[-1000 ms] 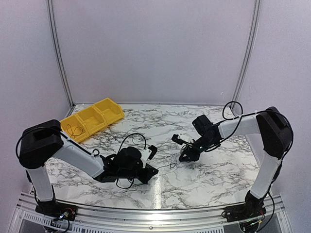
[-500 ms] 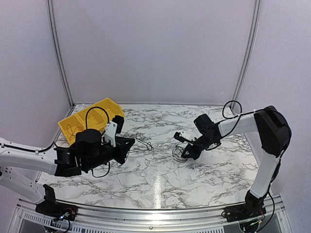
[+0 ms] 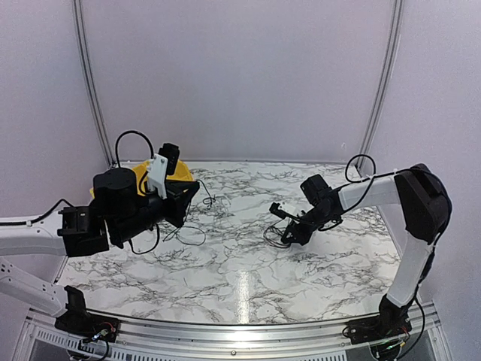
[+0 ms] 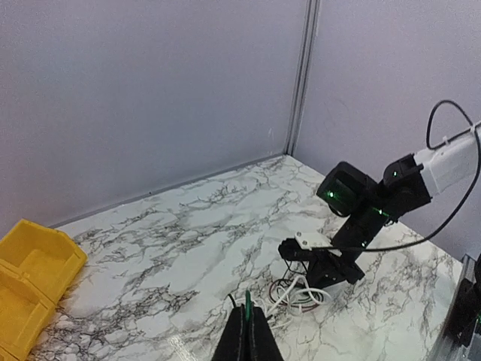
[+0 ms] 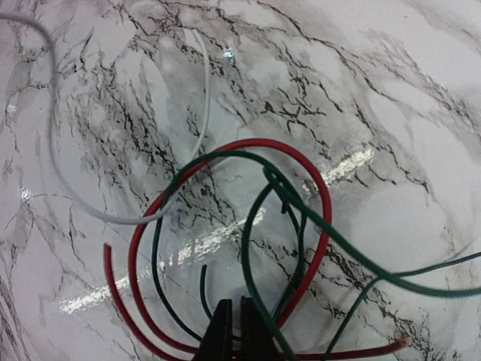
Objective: Untangle the cables
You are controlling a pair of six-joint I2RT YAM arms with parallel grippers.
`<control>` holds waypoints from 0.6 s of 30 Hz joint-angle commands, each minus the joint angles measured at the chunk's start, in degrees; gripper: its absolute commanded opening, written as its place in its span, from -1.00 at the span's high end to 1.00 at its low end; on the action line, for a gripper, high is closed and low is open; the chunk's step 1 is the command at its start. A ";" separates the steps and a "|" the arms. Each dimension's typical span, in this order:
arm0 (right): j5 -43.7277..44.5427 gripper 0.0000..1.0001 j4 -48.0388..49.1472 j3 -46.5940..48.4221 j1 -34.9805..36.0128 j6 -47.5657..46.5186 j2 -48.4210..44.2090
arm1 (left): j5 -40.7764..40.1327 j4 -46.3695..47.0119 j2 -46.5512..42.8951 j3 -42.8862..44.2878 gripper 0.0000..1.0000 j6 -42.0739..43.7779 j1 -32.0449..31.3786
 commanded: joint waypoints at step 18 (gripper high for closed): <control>-20.89 -0.46 -10.30 8.28 6.07 -14.95 -11.67 | 16.84 13.90 24.26 1.82 1.00 -5.95 0.05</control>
